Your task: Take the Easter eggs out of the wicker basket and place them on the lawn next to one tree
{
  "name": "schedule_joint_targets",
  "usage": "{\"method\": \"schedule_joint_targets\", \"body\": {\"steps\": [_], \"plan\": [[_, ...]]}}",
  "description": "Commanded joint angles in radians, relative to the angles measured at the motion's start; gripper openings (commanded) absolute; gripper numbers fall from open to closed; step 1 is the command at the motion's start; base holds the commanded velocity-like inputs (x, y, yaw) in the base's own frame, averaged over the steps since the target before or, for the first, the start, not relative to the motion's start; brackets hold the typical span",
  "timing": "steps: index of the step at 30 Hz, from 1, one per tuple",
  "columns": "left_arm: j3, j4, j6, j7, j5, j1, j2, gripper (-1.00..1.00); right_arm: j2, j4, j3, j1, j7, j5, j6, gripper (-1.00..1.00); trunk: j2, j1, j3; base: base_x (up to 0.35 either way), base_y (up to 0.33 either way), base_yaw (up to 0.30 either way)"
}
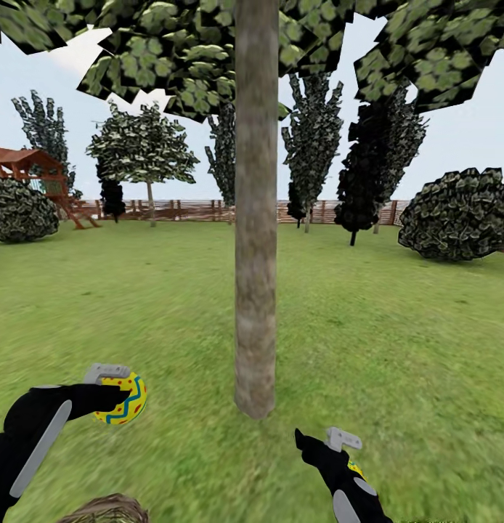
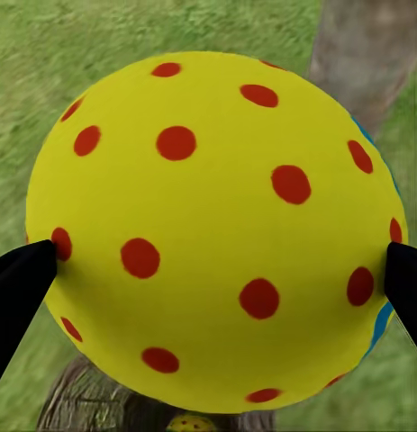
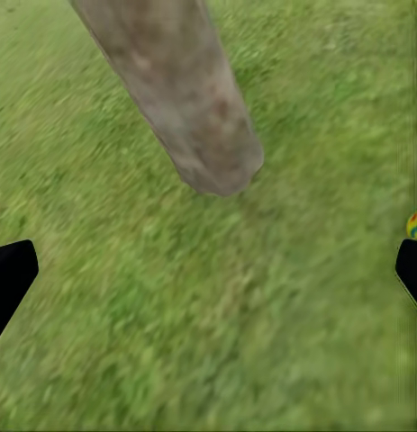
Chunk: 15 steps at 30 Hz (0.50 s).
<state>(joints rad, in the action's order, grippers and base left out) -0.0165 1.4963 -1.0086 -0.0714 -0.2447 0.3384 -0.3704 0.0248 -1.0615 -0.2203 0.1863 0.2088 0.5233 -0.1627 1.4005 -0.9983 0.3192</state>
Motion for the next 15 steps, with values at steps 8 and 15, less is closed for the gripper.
{"method": "schedule_joint_targets", "body": {"steps": [8,15], "plan": [[0.0,0.001,-0.004,-0.005,0.004,0.001,-0.001,-1.0,0.0,-0.002,-0.002,0.001,0.007,0.007,-0.003,1.0,-0.055,0.031,-0.033,0.0,0.0,-0.214],[0.0,0.001,-0.004,-0.005,0.004,0.001,0.001,-1.0,0.0,0.007,-0.002,0.001,0.007,0.008,-0.002,1.0,-0.104,0.058,-0.063,0.0,0.0,-0.214]]}}
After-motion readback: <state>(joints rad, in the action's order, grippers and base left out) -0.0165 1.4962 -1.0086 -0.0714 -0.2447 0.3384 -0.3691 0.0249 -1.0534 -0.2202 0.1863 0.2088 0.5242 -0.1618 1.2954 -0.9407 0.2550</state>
